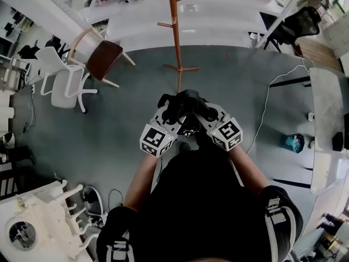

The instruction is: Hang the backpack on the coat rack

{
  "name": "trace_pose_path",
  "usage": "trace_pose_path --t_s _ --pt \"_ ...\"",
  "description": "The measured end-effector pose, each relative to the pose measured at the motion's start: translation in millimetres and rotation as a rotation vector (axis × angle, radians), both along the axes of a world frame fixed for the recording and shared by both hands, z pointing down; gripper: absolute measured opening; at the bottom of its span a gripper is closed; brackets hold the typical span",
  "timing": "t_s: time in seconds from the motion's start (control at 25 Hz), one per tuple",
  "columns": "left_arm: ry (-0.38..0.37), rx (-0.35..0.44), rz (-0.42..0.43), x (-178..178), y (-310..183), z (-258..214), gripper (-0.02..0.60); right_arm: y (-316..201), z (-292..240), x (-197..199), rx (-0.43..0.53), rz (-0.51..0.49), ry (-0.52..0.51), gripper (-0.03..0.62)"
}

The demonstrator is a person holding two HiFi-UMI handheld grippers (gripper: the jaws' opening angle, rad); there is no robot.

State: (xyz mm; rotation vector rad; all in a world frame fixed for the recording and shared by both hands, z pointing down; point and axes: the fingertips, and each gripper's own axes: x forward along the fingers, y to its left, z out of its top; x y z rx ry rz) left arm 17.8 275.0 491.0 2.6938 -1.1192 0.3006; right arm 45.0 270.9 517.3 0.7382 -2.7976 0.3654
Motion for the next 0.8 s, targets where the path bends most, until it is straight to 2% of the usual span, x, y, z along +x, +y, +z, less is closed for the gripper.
trace_pose_path --t_s 0.48,0.8 --pt "-0.019 -0.014 -0.097 19.7 -91.2 -3.2 0.107 -94.5 -3.2 19.8 -0.009 -0.094 -0.010 0.081" --pt "-0.006 -0.017 -0.184 27.8 -130.6 -9.2 0.107 -133.8 -6.0 27.4 -0.019 -0.195 -0.005 0.081"
